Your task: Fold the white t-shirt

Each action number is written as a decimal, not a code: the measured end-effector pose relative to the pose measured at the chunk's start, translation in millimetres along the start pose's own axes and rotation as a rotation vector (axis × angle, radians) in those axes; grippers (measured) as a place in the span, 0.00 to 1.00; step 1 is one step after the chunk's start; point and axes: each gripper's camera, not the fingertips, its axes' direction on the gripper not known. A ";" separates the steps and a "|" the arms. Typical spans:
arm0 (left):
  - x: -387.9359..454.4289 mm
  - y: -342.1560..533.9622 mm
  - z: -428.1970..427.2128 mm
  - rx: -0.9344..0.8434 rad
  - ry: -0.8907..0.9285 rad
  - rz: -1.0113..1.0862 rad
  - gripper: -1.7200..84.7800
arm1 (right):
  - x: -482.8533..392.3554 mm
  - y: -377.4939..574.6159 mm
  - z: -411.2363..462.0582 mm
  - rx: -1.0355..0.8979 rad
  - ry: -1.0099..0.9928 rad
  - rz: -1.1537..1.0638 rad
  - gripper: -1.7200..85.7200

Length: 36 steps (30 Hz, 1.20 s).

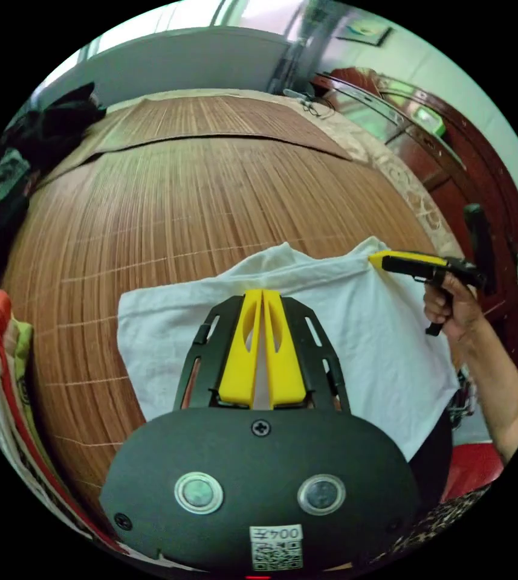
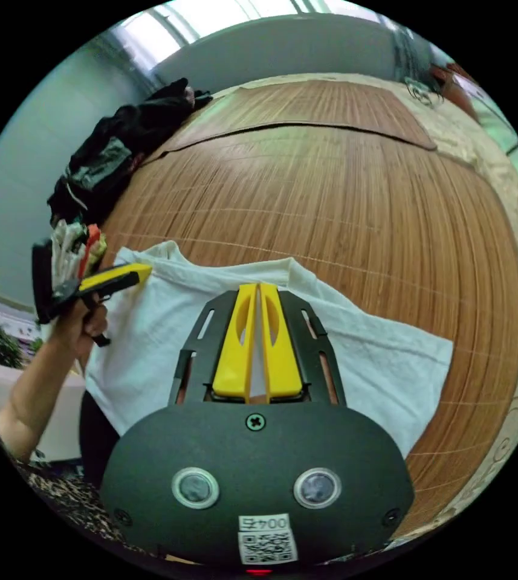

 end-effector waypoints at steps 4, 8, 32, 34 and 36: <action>-11.9 13.4 -42.0 0.111 0.035 -0.028 0.02 | 31.6 32.6 -50.3 0.069 -0.084 0.054 0.07; -24.1 32.8 -53.9 0.039 -0.081 0.024 0.02 | 74.1 90.4 -62.7 -0.040 0.068 0.131 0.06; 1.6 350.4 -216.8 -0.033 -0.064 0.219 0.10 | -24.9 378.5 -151.8 -0.008 0.245 -0.044 0.14; 6.1 345.7 -216.3 -0.034 -0.052 0.229 0.10 | -30.3 373.9 -149.0 -0.022 0.267 -0.061 0.13; 14.5 337.2 -214.6 -0.046 -0.050 0.259 0.11 | -34.0 370.2 -147.5 -0.030 0.274 -0.068 0.11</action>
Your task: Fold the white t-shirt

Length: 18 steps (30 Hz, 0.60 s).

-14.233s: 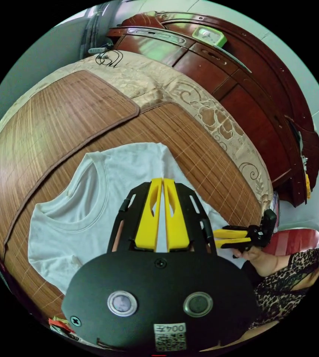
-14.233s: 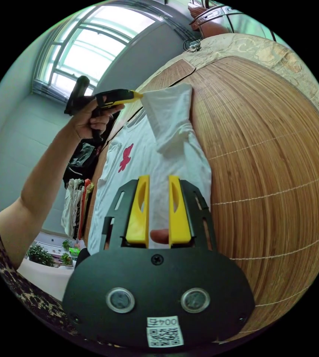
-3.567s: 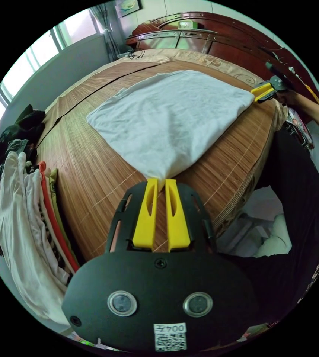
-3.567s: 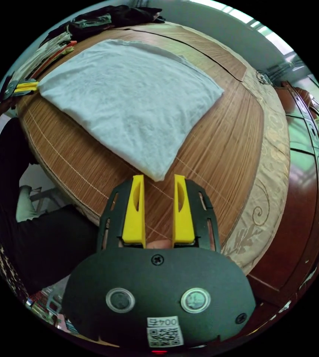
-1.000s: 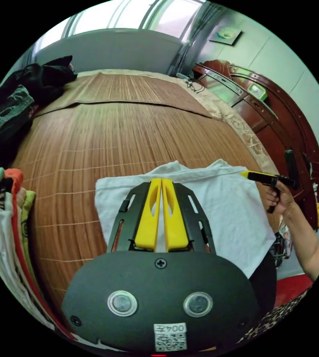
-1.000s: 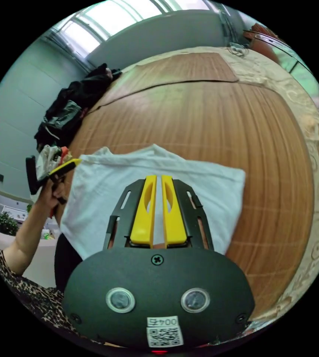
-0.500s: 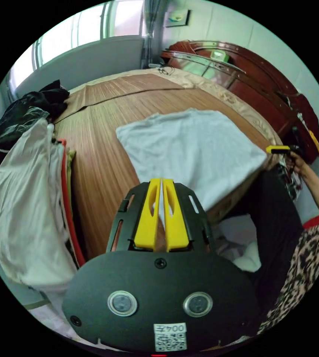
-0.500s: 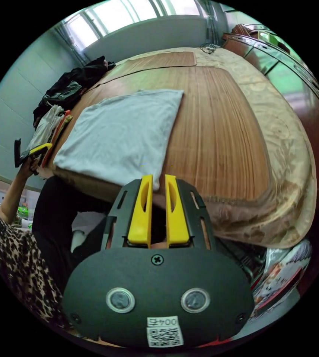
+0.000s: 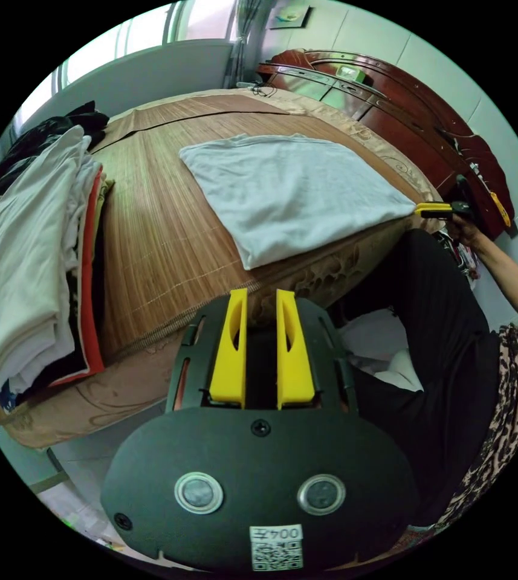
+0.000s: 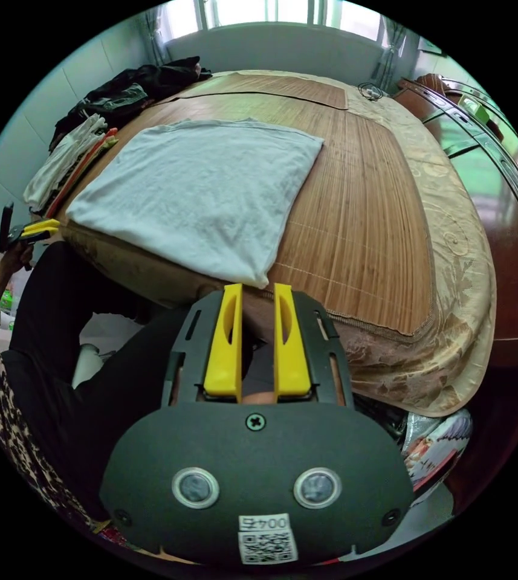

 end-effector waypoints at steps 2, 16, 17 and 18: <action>4.0 -8.7 1.0 -0.015 -0.011 0.020 0.11 | -3.3 -4.2 -0.8 0.005 -0.028 0.002 0.07; 20.2 -66.0 2.4 -0.095 -0.102 0.133 0.04 | -7.1 -1.4 -3.8 -0.067 0.012 0.055 0.03; 16.9 -65.4 -3.3 -0.088 -0.089 0.111 0.04 | -6.1 1.8 -6.2 -0.082 0.058 0.091 0.03; 11.0 -64.0 -10.7 -0.085 -0.069 0.074 0.04 | -6.2 3.8 -10.1 -0.077 0.076 0.110 0.03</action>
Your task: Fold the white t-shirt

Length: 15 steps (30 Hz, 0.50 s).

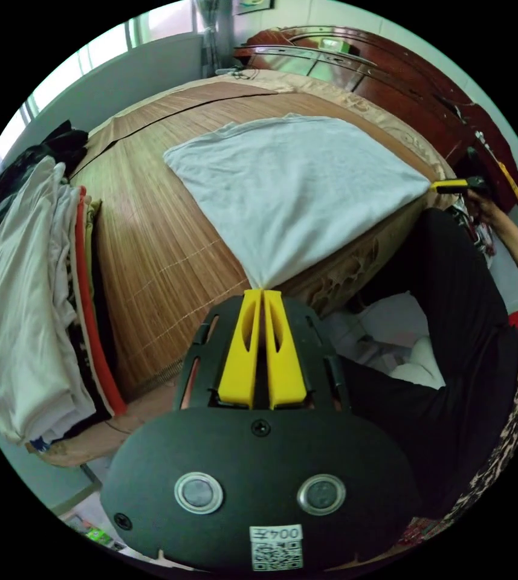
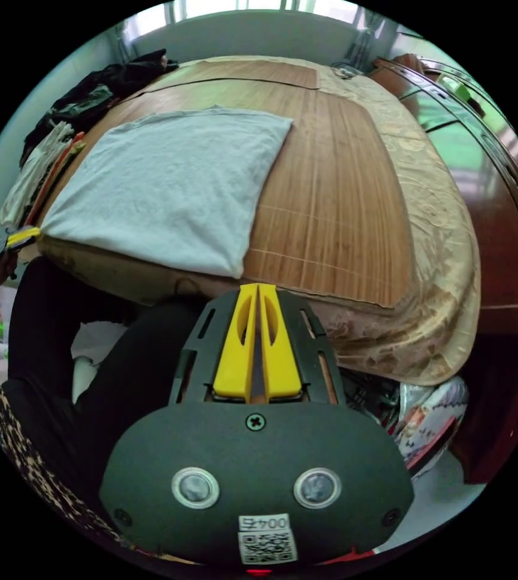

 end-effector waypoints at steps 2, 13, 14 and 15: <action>-9.5 7.2 -12.7 0.014 0.011 -0.068 0.04 | -2.2 12.4 -26.3 0.079 -0.026 0.058 0.04; 21.8 22.5 -19.5 0.114 -0.014 -0.240 0.03 | -62.2 -14.1 -0.8 0.177 -0.328 0.239 0.02; 29.2 17.0 -12.6 0.072 -0.039 -0.227 0.03 | -69.4 -20.2 13.7 0.114 -0.287 0.247 0.01; 36.5 11.1 -7.2 0.035 -0.065 -0.208 0.03 | -73.3 -22.4 20.7 0.085 -0.267 0.242 0.01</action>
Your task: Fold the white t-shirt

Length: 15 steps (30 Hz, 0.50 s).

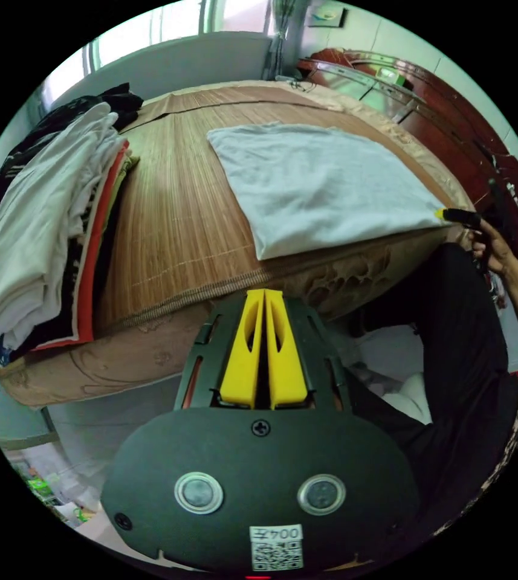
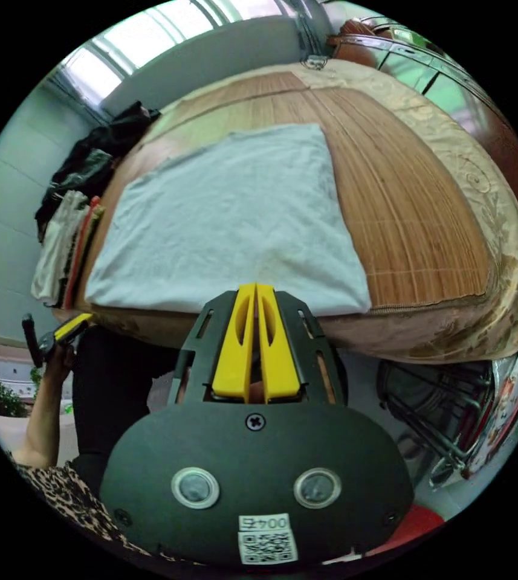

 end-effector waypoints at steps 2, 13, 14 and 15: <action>11.0 -5.6 2.9 -0.024 -0.029 0.029 0.03 | -7.4 0.0 11.9 -0.029 0.041 -0.033 0.01; 27.7 -34.6 2.8 -0.058 0.062 -0.028 0.03 | -24.7 11.3 31.8 -0.050 0.057 -0.200 0.02; 31.5 -37.2 1.5 -0.060 0.067 -0.032 0.03 | -19.7 13.8 30.3 -0.043 0.026 -0.197 0.02; 35.2 -39.3 -0.3 -0.058 0.075 -0.034 0.03 | -16.5 15.3 28.1 -0.033 0.017 -0.188 0.02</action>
